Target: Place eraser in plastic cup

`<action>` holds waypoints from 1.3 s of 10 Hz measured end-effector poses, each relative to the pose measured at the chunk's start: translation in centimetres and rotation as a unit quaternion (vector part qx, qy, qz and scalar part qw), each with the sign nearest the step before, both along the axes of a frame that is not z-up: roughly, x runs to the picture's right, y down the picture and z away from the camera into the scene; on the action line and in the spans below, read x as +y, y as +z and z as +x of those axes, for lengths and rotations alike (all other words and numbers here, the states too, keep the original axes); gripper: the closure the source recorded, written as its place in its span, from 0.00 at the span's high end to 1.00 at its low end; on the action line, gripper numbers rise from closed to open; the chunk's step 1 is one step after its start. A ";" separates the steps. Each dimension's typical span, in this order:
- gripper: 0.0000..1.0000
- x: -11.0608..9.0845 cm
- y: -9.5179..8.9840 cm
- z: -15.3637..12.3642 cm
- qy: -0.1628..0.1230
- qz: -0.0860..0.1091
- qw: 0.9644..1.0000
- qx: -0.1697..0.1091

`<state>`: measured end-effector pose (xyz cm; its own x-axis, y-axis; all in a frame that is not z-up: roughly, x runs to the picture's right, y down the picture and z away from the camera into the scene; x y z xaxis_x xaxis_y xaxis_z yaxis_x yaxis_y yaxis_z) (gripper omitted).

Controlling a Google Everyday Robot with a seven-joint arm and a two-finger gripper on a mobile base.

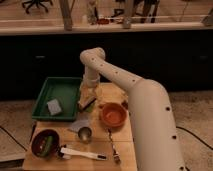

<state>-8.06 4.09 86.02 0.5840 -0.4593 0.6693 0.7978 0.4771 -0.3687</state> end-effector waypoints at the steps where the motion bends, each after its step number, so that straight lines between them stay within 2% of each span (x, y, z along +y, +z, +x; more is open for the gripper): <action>1: 0.80 -0.1 -0.1 0.2 0.000 0.001 1.000 -0.001; 13: 0.80 -0.4 -0.1 0.6 0.001 0.006 1.000 -0.002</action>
<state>-7.47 3.73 85.90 0.5829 -0.4660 0.6656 0.7977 0.4840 -0.3598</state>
